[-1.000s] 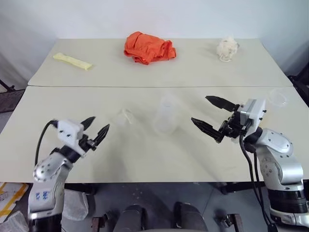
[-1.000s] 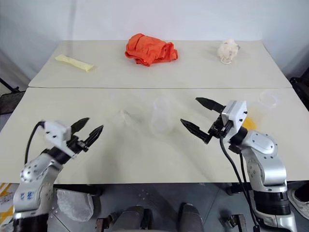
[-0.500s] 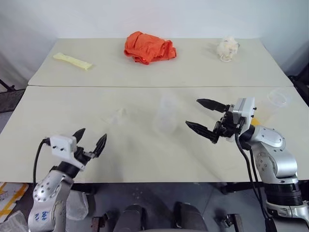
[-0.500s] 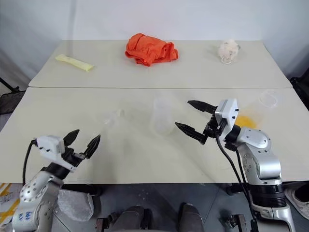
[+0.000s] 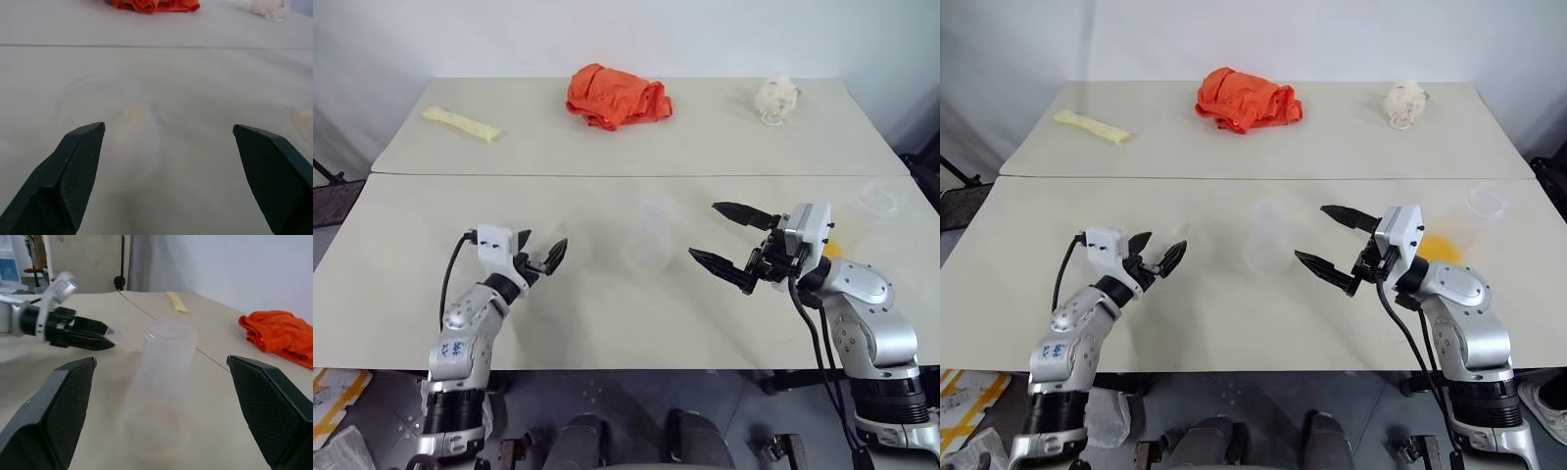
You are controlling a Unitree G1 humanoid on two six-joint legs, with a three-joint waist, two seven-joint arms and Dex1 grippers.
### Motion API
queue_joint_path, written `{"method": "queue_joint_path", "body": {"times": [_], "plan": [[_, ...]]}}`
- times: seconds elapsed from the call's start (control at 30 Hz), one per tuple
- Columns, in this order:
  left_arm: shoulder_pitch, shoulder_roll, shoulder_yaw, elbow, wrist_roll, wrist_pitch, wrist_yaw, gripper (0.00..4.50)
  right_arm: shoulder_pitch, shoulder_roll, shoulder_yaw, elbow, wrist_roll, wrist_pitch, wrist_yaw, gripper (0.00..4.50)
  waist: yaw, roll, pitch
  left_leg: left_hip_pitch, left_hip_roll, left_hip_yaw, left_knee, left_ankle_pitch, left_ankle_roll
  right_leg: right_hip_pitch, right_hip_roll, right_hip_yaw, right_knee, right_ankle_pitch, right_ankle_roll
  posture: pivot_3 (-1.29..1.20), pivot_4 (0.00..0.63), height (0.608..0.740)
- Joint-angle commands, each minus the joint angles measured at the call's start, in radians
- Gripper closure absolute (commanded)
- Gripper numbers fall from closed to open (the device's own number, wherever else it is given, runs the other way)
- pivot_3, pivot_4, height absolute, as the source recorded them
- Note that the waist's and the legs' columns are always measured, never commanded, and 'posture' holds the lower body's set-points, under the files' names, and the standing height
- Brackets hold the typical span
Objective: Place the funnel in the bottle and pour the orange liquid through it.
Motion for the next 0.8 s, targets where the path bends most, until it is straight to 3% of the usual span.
{"method": "queue_joint_path", "body": {"times": [0.03, 0.3, 0.4, 0.57, 0.8], "plan": [[-0.030, 0.031, -0.003, 0.049, 0.034, -0.026, -0.005, 0.98, 0.018, -0.012, -0.014, -0.047, 0.007, -0.006, -0.004, 0.00, -0.001, 0.000, 0.000, 0.000, 0.000, 0.000, 0.000, 0.000, 0.000, 0.000, 0.000, 0.000, 0.000, 0.000, 0.000, 0.00, 0.150, 0.740], [-0.037, 0.065, 0.020, 0.079, 0.078, -0.111, 0.018, 3.56, 0.039, -0.013, -0.024, -0.064, 0.001, -0.017, -0.014, 0.00, -0.002, 0.000, 0.000, 0.000, 0.001, 0.000, -0.001, 0.000, 0.000, -0.001, 0.000, -0.001, 0.000, 0.000, 0.000, 0.00, 0.150, 0.740], [-0.038, 0.090, 0.057, 0.095, 0.031, -0.099, -0.024, 4.47, 0.045, -0.010, -0.038, -0.070, 0.002, -0.023, -0.029, 0.00, -0.002, 0.000, 0.000, 0.000, 0.001, 0.000, -0.001, 0.000, 0.000, -0.001, 0.000, -0.001, 0.000, 0.000, 0.000, 0.00, 0.150, 0.740], [-0.091, 0.191, 0.048, 0.110, -0.012, -0.133, -0.211, 4.49, 0.081, -0.010, -0.053, -0.086, -0.004, -0.041, -0.053, 0.00, 0.001, 0.000, 0.000, 0.000, 0.000, 0.000, -0.001, 0.000, 0.000, -0.001, 0.000, -0.001, 0.000, 0.000, 0.000, 0.00, 0.150, 0.740], [-0.410, 0.436, -0.134, 0.012, -0.012, -0.113, -0.600, 4.49, 0.151, 0.005, -0.129, -0.133, 0.009, -0.061, -0.140, 0.00, 0.001, -0.001, 0.000, -0.001, 0.000, 0.000, -0.001, 0.000, 0.000, -0.001, 0.000, -0.002, 0.000, 0.000, 0.000, 0.00, 0.150, 0.740]]}}
